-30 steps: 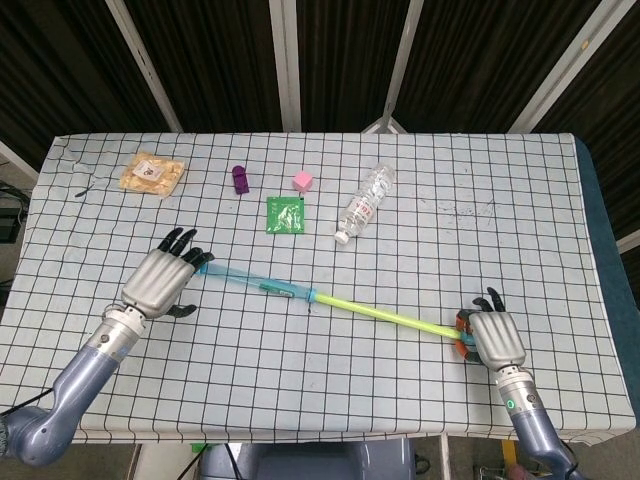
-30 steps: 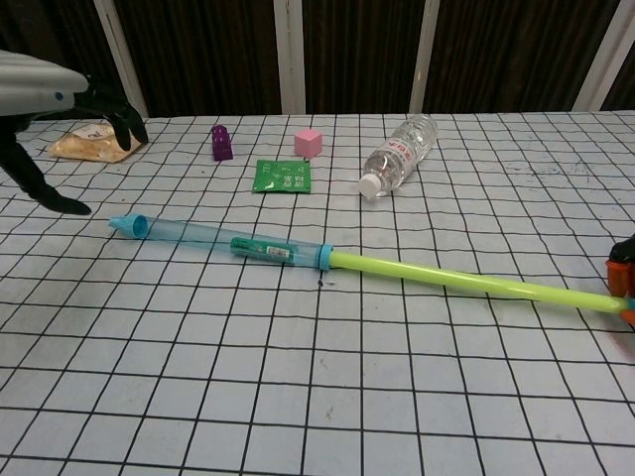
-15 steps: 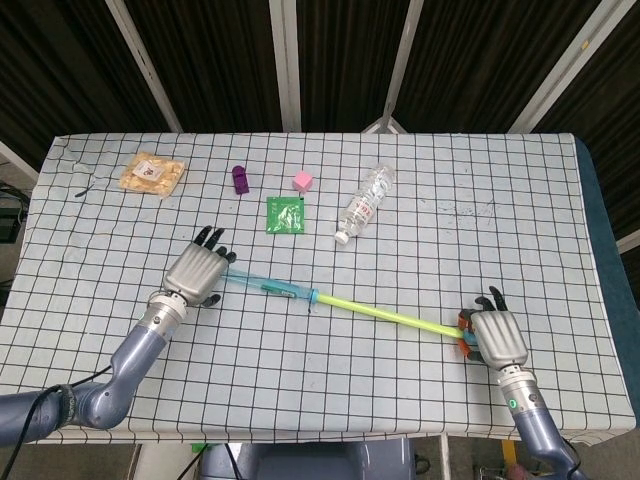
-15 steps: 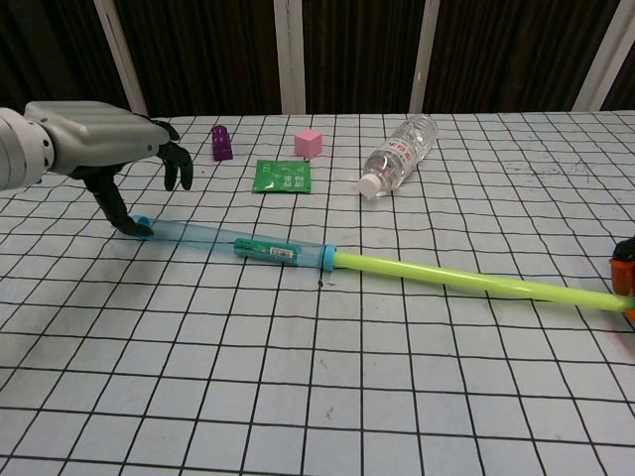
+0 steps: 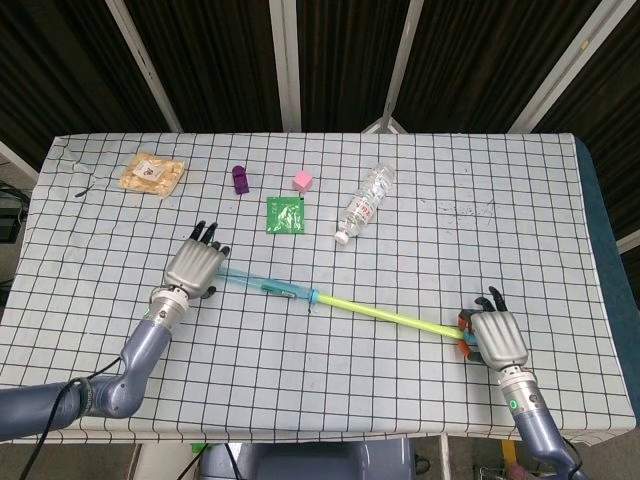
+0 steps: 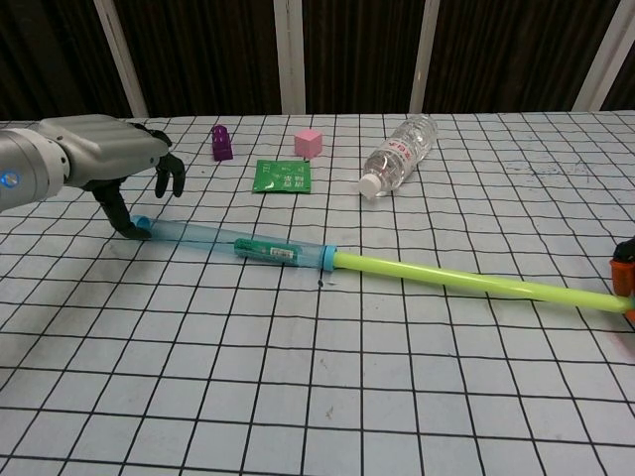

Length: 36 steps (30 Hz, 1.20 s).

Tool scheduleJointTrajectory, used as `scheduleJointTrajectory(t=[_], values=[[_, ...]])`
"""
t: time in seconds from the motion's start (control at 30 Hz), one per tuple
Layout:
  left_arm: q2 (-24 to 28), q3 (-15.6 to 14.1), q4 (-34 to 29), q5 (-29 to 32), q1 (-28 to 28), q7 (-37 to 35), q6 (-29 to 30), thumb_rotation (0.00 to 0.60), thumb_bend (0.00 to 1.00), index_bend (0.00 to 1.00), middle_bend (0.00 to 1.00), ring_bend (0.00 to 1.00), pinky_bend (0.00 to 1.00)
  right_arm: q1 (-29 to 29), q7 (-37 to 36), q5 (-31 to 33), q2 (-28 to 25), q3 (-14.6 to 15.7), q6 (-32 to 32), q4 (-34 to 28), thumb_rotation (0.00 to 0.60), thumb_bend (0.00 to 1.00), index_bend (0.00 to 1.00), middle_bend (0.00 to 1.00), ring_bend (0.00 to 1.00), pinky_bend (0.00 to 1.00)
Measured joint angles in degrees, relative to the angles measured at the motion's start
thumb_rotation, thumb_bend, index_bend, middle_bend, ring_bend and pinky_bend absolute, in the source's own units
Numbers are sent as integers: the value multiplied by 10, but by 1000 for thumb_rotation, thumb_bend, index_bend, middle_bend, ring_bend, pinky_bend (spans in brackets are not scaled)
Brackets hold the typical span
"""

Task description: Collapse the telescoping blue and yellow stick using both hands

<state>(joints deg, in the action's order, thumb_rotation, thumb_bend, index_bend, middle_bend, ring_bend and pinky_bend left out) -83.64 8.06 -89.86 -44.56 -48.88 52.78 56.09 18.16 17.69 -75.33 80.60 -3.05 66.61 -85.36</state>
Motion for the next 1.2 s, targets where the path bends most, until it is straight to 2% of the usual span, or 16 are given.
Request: scheduleJointTrajectory(t=[0.3,0.53,0.83,0.93,1.07,1.2], values=[[-32,-7,54,21,-14,-10,-15,600,354,344,359,5,0,0,4,-1,1,1,3,2,600,471,774,586,226,0],[-59,-15,88,27,-21,-19,-23,600,424,378,387,7,0,-1,7,-4,3,3,5,3,600,471,774,586,226,0],[-71,-24,106,31,-23,-27,-22,600,439,394,398,11,0,-1,6,-3,3,2,7,4,600,472,774,586,226,0],[-71,-26,106,31,-22,-28,-22,600,445,432,441,34,0,-1,6,-3,3,1,7,3,600,472,774,586,226,0],[-72,-26,105,27,-21,-32,-15,600,453,515,549,77,0,-1,6,-4,3,1,8,2,600,471,774,586,226,0],[-72,-26,102,15,-19,-39,-4,600,459,550,611,113,0,-1,8,-6,3,3,8,1,600,472,775,585,226,0]])
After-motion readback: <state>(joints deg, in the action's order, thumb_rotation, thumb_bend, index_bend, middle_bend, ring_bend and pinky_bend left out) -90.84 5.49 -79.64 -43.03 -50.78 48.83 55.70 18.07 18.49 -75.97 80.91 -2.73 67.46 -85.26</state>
